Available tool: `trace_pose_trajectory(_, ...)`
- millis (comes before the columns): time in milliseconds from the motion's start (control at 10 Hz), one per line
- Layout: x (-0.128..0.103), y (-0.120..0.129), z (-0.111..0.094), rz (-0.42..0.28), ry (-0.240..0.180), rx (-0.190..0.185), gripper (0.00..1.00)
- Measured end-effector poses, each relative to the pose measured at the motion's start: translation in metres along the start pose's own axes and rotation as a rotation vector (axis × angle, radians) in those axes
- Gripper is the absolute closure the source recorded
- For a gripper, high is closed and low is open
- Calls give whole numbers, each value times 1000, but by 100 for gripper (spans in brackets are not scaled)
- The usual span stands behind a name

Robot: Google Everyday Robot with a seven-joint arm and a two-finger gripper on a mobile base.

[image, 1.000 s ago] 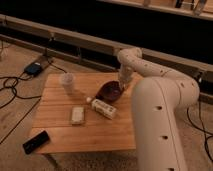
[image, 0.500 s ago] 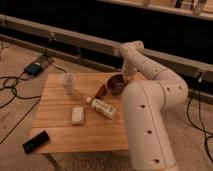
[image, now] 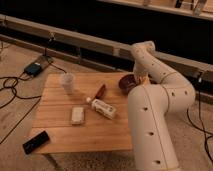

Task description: Drag the ceramic bowl in a circle

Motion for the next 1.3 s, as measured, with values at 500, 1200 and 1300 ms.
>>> trace_pose_trajectory(500,39,40,-3,-93,42,-136,86)
trace_pose_trajectory(1200,51,46,-1,-117,58,-174,82)
trace_pose_trajectory(1300,51,46,-1,-118,58,-174,82)
